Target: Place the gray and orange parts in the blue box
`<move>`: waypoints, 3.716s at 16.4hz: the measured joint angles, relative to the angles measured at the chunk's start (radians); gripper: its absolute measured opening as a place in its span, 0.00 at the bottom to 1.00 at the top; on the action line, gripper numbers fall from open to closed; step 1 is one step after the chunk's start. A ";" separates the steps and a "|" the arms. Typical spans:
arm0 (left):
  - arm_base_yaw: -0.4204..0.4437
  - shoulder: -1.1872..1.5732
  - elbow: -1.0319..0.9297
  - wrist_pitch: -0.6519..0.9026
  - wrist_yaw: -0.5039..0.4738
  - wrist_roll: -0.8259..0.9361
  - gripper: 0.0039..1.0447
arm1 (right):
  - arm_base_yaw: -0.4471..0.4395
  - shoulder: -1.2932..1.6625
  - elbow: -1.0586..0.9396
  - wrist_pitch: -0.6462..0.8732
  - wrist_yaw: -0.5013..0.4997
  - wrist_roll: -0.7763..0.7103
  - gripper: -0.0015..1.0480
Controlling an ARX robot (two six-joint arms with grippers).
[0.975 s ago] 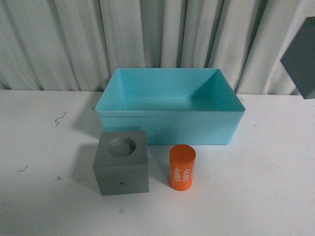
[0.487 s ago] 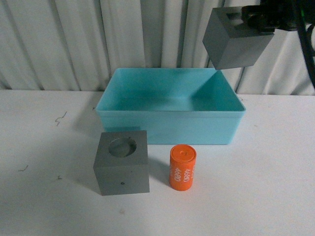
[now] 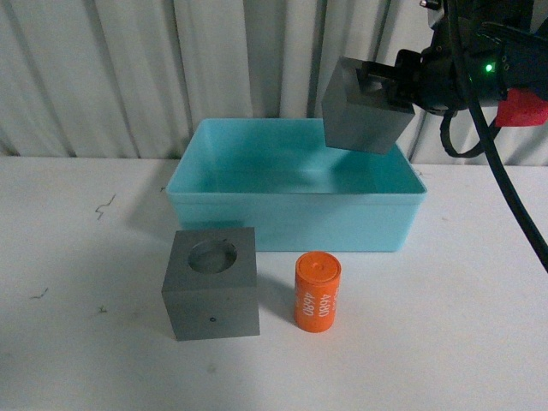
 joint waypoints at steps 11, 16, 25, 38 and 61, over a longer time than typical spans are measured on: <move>0.000 0.000 0.000 0.000 0.000 0.000 0.94 | 0.013 0.093 0.050 -0.053 0.038 0.083 0.18; 0.000 0.000 0.000 0.000 0.000 0.000 0.94 | 0.019 0.004 -0.052 0.040 0.062 0.014 0.93; 0.000 0.000 0.000 0.000 0.000 0.000 0.94 | -0.259 -0.926 -1.118 0.093 0.075 -0.124 0.94; 0.000 0.000 0.000 0.000 0.001 0.000 0.94 | -0.181 -1.088 -1.440 0.682 0.035 -0.230 0.28; -0.001 0.000 0.000 0.000 0.000 0.000 0.94 | -0.172 -1.996 -1.553 -0.106 0.042 -0.241 0.02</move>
